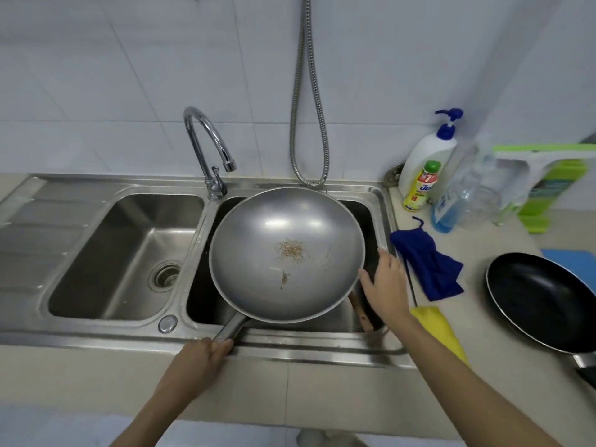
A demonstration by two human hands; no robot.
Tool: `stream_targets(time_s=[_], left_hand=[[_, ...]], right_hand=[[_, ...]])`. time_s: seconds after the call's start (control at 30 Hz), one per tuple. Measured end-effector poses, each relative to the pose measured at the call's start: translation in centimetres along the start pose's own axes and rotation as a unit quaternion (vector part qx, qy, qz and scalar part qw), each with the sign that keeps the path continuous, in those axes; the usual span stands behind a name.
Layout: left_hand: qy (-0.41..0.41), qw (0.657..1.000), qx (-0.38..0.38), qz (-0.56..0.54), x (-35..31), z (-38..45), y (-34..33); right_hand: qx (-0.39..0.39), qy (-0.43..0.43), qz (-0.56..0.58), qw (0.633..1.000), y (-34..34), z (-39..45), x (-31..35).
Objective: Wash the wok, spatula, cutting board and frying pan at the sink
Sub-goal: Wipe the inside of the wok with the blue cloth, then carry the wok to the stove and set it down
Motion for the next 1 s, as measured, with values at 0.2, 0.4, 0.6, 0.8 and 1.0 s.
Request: stream_targets(time_s=[0.2,0.4,0.6,0.8,1.0], left_hand=[[-0.060,0.998,-0.009,-0.007,-0.6,-3.7,-0.3],[-0.111,0.993,-0.029,-0.015,-1.3,-6.5,0.5],[-0.226,0.974,-0.030,0.003,-6.9,-8.7,-1.0],[-0.326,0.945,-0.007,0.039,-17.8,-11.8,-4.8],[-0.447,0.892,0.014,0.067,-33.4,-18.2,-10.1]], right_hand=[[0.046,-0.246,0.272,0.929,-0.1,-4.6,-3.3],[-0.037,-0.231,0.309,0.922,3.1,-10.7,-5.7],[-0.135,-0.241,0.304,0.912,9.7,-16.3,-10.6],[-0.216,-0.281,0.288,0.889,19.1,-22.2,-18.1],[-0.337,-0.335,0.304,0.826,29.2,-29.8,-28.3]])
Point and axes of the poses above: each hand's wrist, its own z-axis towards the middle knuckle, its own y-axis out of the back of the hand, x = y × z, the point moved 10 cm from there along z, towards the middle knuckle, and after that the axes turned 6 degrees about y, right-handed, at the moved point
